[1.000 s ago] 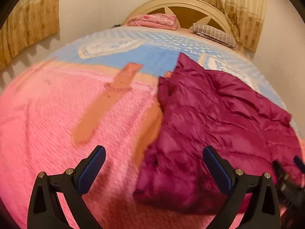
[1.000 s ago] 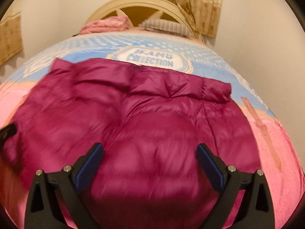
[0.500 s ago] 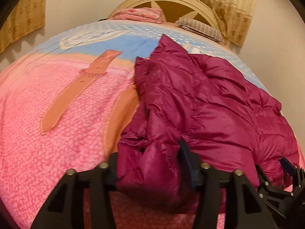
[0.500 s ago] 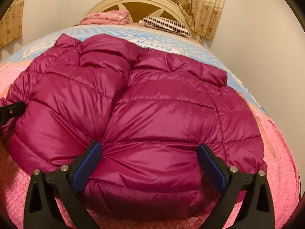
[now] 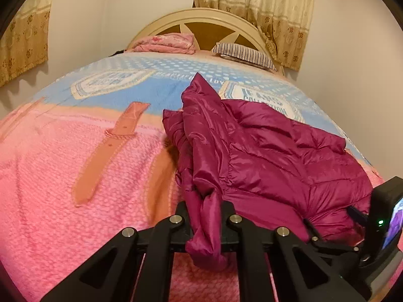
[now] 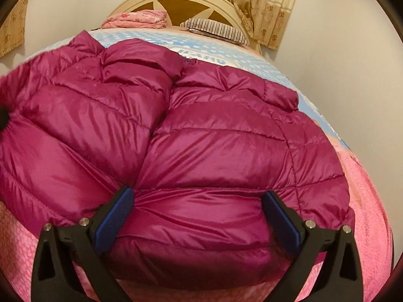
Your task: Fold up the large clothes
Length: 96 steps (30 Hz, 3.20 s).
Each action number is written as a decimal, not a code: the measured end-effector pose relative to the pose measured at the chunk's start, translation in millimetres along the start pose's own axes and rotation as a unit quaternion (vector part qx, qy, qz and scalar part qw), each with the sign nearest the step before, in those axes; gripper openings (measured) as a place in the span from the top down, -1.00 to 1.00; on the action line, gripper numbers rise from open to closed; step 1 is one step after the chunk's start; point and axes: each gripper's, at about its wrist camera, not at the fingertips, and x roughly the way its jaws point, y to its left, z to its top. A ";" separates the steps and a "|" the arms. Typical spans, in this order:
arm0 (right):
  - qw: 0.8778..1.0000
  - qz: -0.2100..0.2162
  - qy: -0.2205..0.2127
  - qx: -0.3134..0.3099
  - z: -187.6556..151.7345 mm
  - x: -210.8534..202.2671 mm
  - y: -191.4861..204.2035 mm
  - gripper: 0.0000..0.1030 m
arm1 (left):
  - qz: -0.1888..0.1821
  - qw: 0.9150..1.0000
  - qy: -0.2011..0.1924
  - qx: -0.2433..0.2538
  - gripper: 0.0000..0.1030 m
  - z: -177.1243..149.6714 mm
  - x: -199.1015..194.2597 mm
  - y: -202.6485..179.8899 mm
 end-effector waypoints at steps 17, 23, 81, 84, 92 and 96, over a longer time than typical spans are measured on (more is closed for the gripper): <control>0.995 0.087 -0.037 0.013 -3.0 -59.9 -47.5 -0.98 | 0.024 0.991 -0.092 0.097 0.89 49.8 -56.6 -54.0; 0.997 -0.041 0.016 0.065 -27.0 -30.1 -179.6 -0.98 | -0.024 0.972 -0.116 0.201 0.89 47.0 -50.0 -165.0; 0.985 0.033 -0.064 0.157 141.9 4.2 -126.2 -0.37 | 0.177 0.983 0.035 0.023 -0.60 105.5 136.1 -118.2; 0.986 0.006 -0.039 0.160 125.6 31.8 -130.3 -0.36 | 0.161 0.986 0.031 0.034 -0.60 100.9 139.1 -129.2; 0.981 -0.021 -0.017 0.193 83.9 63.0 -157.1 -0.35 | 0.138 0.988 0.045 0.042 -0.61 86.2 158.2 -148.2; 0.980 -0.020 -0.014 0.199 78.5 68.6 -158.1 -0.35 | 0.130 0.990 0.051 0.031 -0.65 81.0 164.1 -146.0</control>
